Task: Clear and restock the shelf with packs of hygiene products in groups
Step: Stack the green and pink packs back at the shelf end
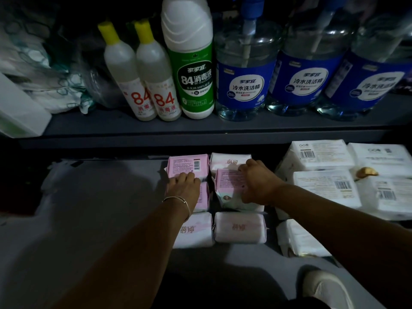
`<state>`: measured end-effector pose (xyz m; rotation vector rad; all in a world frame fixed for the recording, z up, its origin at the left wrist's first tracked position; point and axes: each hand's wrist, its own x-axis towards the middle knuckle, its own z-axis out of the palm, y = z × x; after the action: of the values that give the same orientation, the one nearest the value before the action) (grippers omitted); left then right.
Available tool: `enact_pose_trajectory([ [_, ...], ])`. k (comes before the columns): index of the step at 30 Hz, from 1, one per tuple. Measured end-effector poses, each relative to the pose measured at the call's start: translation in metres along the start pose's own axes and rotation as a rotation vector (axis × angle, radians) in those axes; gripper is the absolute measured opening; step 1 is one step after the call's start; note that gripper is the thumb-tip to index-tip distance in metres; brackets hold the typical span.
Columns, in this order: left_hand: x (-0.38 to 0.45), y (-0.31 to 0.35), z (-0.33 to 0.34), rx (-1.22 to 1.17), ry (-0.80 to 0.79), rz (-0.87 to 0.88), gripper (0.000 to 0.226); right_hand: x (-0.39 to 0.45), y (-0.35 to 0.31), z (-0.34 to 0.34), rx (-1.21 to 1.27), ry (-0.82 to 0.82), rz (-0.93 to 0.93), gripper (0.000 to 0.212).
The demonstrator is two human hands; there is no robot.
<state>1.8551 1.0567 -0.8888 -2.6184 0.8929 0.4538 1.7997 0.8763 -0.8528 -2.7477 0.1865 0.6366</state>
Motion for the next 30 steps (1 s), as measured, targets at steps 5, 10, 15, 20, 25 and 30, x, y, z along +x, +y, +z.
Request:
enact_pose_trajectory([
  [5,0.004,-0.003,-0.005,0.04,-0.04,0.051,0.056,0.002,0.006,-0.007,0.06,-0.017,-0.008,0.061],
  [10,0.003,-0.01,-0.019,0.012,-0.096,0.075,0.067,-0.005,0.007,-0.025,0.188,-0.036,0.001,0.045],
  [15,-0.001,-0.029,-0.064,-0.086,-0.185,0.067,0.076,-0.023,0.003,-0.058,0.244,-0.003,-0.004,0.043],
  [20,-0.019,-0.054,-0.133,-0.374,-0.25,0.045,0.059,-0.051,-0.013,-0.118,0.289,0.015,-0.058,0.047],
  [25,-0.051,-0.077,-0.211,-0.528,-0.234,0.055,0.041,-0.086,-0.029,-0.18,0.319,0.134,-0.14,0.052],
  [30,-0.087,-0.098,-0.286,-0.618,-0.149,0.078,0.026,-0.116,-0.041,-0.245,0.337,0.28,-0.186,0.054],
])
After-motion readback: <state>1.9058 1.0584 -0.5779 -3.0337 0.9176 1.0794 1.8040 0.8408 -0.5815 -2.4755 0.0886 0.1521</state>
